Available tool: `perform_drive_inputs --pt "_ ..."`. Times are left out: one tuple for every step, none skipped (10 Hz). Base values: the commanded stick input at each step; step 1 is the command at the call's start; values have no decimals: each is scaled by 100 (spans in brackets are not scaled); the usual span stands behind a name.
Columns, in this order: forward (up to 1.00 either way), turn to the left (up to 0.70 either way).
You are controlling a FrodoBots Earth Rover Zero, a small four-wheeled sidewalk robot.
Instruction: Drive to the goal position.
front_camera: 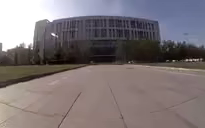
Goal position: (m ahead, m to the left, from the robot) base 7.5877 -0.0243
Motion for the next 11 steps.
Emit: perform_drive_inputs --pt "100 1" --pt "100 1" --pt "100 1" --pt "100 1" --pt "100 1" --pt "100 1" --pt "100 -39" --pt "100 -39" --pt "100 -39" --pt "100 -39" --pt "100 -39"
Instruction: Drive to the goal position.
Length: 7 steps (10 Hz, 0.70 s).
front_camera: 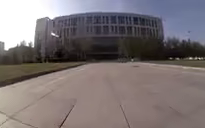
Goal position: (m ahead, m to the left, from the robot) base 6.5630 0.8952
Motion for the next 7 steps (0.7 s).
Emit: perform_drive_inputs --pt "100 -39" --pt "100 -39" --pt "100 -39" --pt "100 -20" --pt "100 1" --pt "100 1" --pt "100 1"
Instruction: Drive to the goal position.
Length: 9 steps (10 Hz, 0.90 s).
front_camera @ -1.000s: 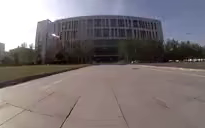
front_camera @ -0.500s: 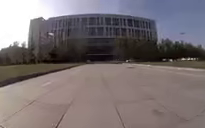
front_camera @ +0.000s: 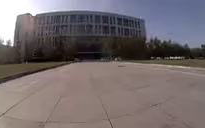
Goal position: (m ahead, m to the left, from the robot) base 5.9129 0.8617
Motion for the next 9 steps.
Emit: perform_drive_inputs --pt "100 1" --pt "100 1" --pt "100 1" --pt "100 1" --pt "100 1" --pt "100 1" --pt "100 1" --pt "100 1" --pt "100 1"
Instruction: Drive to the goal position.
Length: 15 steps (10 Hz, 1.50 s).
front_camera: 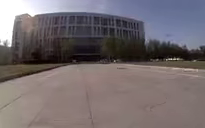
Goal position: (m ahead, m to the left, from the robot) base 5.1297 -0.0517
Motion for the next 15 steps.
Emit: perform_drive_inputs --pt "100 1" --pt "100 1" --pt "100 1" --pt "100 1" --pt "100 1" --pt "100 1" --pt "100 1" --pt "100 1" --pt "100 1" --pt "100 1" --pt "100 1" --pt "100 1" --pt "100 1" --pt "100 1" --pt "100 1"
